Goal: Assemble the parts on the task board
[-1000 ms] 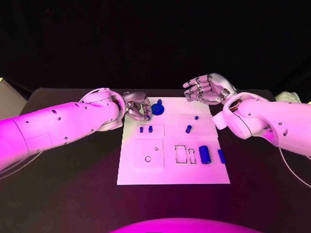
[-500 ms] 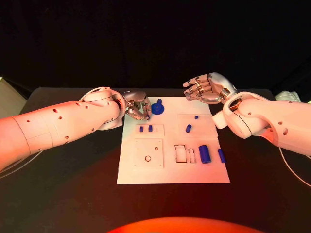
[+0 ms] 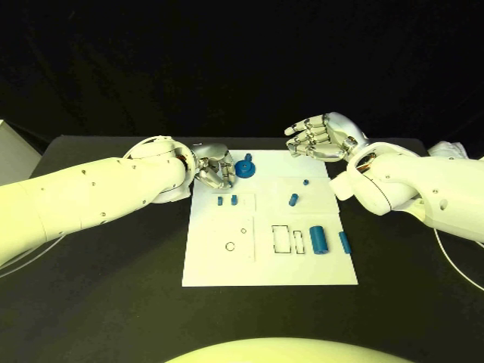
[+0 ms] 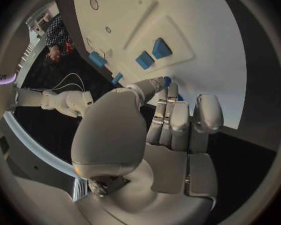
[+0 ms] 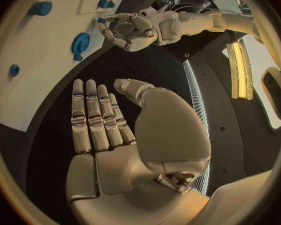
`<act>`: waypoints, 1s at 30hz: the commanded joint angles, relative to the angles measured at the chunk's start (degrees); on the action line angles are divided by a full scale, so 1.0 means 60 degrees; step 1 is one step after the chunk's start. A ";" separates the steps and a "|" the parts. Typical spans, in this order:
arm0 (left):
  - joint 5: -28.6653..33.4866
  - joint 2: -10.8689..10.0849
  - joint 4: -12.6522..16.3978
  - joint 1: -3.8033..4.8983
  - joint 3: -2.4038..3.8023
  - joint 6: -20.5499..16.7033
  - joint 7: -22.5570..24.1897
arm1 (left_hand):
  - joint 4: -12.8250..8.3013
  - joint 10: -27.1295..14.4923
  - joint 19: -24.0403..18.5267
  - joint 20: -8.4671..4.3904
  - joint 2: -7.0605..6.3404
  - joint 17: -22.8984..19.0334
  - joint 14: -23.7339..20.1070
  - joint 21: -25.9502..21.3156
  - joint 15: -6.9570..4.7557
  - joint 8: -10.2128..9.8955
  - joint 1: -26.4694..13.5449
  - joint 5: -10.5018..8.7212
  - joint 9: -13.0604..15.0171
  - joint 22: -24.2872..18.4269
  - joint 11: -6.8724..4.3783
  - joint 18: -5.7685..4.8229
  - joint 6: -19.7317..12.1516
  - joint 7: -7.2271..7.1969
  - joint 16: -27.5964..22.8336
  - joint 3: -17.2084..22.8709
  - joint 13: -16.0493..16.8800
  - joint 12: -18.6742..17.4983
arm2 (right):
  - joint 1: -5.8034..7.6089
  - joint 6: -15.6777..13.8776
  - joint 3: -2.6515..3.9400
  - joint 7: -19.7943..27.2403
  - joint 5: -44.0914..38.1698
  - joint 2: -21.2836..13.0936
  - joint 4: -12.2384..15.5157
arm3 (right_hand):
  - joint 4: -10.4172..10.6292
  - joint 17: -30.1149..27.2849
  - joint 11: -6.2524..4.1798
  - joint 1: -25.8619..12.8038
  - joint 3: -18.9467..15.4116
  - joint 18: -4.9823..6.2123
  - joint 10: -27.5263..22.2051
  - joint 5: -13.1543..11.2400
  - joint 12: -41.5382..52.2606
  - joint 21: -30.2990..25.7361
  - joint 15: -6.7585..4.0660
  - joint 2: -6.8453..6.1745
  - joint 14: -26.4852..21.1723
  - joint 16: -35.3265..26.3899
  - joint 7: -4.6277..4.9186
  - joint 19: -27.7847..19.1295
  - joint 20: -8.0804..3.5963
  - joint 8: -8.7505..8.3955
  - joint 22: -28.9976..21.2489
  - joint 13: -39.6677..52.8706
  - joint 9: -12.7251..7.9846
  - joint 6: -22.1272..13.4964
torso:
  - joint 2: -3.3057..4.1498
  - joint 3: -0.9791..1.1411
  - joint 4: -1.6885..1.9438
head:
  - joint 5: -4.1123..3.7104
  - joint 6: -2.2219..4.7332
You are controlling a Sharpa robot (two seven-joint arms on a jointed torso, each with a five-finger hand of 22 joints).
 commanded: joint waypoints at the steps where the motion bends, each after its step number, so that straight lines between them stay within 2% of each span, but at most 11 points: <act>1: 0.0064 0.0001 0.0035 0.0003 0.0005 0.0185 0.0009 | -0.0066 0.0068 0.0062 0.0023 0.0038 0.0008 0.0070 0.0030 -0.0006 -0.0033 -0.0056 0.0010 -0.0014 0.0078 0.0006 -0.0149 0.0085 0.0017 0.0011 -0.0008 -0.0003 -0.0052 | -0.0003 0.0127 0.0004 0.0109 -0.0059 0.0009 0.0001 | -0.0051 -0.0011 -0.0013 0.0005 0.0007 0.0112 0.0023 0.0046 -0.0065 0.0022 -0.0014 0.0065 0.0015 -0.0008 0.0374 0.0075 0.0022 -0.0043 -0.0010 -0.0001 -0.0008 0.0000 | -0.0002 0.0002 0.0006 | -0.0003 0.0003; 22: 0.0049 0.0101 -0.0088 0.0005 -0.0001 0.0160 -0.0019 | -0.0093 0.0093 0.0046 0.0018 0.0033 0.0040 0.0086 0.0013 -0.0006 -0.0070 -0.0061 0.0008 -0.0019 0.0066 0.0013 -0.0143 0.0080 0.0026 0.0017 -0.0006 -0.0006 -0.0127 | -0.0004 0.0130 0.0004 0.0108 -0.0059 0.0011 -0.0001 | -0.0056 -0.0052 -0.0011 -0.0005 -0.0004 0.0109 0.0025 0.0043 -0.0077 0.0020 -0.0012 0.0064 0.0020 -0.0008 0.0376 0.0093 0.0022 -0.0052 -0.0089 -0.0003 -0.0011 0.0002 | -0.0005 0.0008 -0.0003 | 0.0002 -0.0008; 30: 0.0032 0.0227 -0.0223 -0.0014 -0.0110 0.0284 -0.0043 | -0.0104 0.0069 0.0005 0.0026 0.0047 0.0038 0.0076 -0.0030 0.0020 -0.0164 -0.0097 0.0004 -0.0043 0.0036 0.0048 -0.0134 0.0022 0.0057 0.0011 0.0006 -0.0025 -0.0287 | -0.0004 0.0140 0.0004 0.0109 -0.0059 0.0021 -0.0003 | -0.0056 -0.0052 -0.0011 -0.0005 -0.0004 0.0109 0.0025 0.0043 -0.0077 0.0020 -0.0012 0.0064 0.0020 -0.0008 0.0376 0.0093 0.0022 -0.0052 -0.0089 -0.0003 -0.0011 0.0002 | -0.0002 0.0007 -0.0029 | 0.0006 -0.0005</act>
